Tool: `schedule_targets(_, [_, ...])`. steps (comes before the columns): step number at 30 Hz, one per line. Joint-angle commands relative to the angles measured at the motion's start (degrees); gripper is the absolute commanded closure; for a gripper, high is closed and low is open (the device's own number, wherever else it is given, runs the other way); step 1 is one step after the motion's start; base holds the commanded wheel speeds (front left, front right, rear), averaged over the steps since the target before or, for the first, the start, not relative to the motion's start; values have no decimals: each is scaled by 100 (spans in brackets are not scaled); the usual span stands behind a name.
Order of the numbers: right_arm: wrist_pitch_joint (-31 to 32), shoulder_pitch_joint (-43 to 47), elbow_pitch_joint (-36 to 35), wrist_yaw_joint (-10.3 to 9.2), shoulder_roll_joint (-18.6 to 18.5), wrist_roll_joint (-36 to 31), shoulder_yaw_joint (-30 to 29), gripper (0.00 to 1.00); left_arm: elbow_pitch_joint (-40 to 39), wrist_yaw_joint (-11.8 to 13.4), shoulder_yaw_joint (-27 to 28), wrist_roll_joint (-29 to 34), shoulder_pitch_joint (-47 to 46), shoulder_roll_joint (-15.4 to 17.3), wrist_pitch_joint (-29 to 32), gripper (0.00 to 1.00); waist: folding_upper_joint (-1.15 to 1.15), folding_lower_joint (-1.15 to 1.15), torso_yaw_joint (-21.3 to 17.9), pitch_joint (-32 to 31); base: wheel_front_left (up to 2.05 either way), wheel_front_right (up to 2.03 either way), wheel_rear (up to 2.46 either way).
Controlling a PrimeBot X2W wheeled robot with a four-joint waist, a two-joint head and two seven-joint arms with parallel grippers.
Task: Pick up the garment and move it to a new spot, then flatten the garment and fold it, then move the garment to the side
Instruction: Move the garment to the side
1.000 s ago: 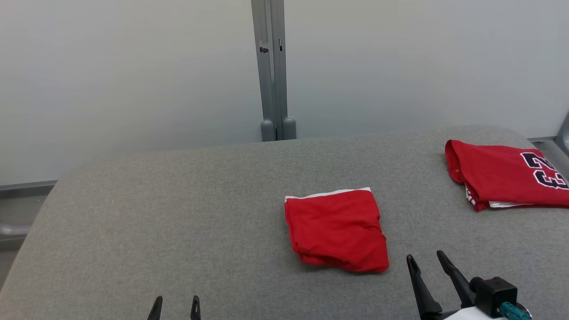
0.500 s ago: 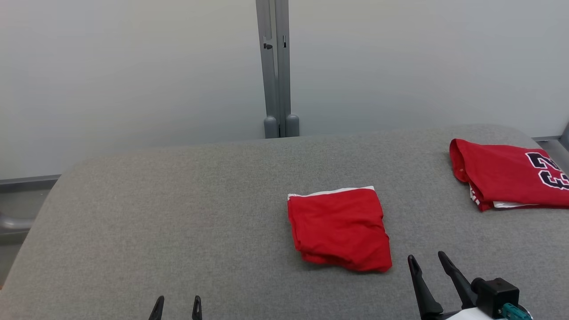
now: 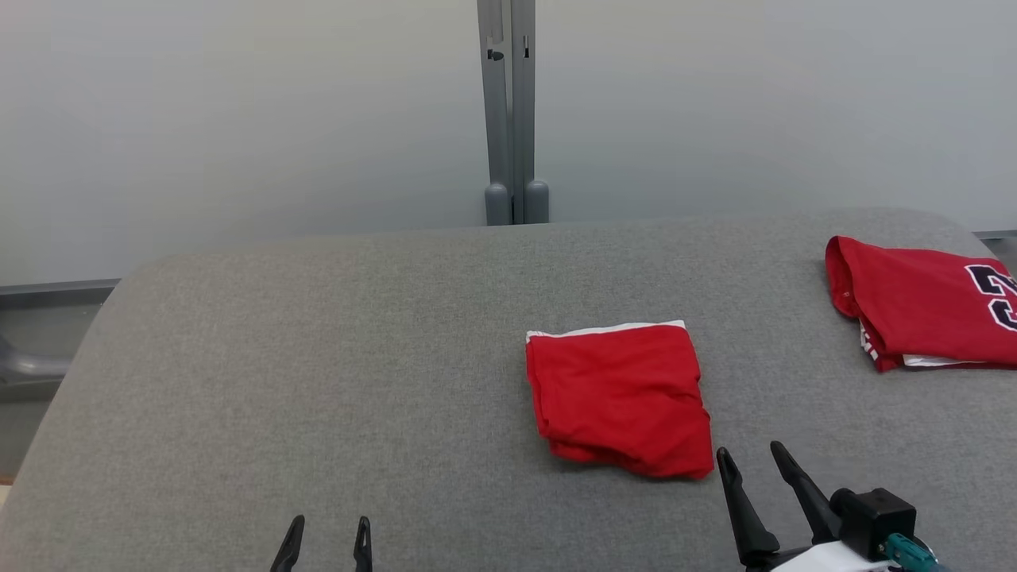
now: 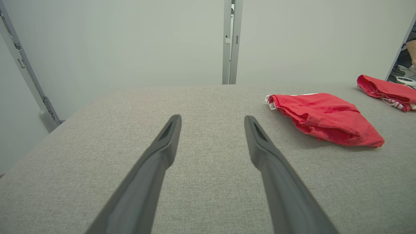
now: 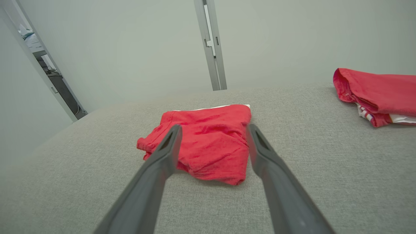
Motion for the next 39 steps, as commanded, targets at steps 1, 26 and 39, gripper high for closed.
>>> schedule_targets(1, [-15,-94,44,0,-4,43,15,0,-15,34,-21,46,-102,2,1,0,0,0,56,96,0,0,0])
schedule_targets(26, [1101,-2453,2116,1,-1901,5214,1946,0,187,-91,-692,86,-804,5,1,0,0,0,789,950,0,0,0])
schedule_targets(39, [1064,-3030,2663,1,-2311,5890,2428,0,152,-145,-1019,113,-1131,5,1,0,0,0,1158,1466,0,0,0])
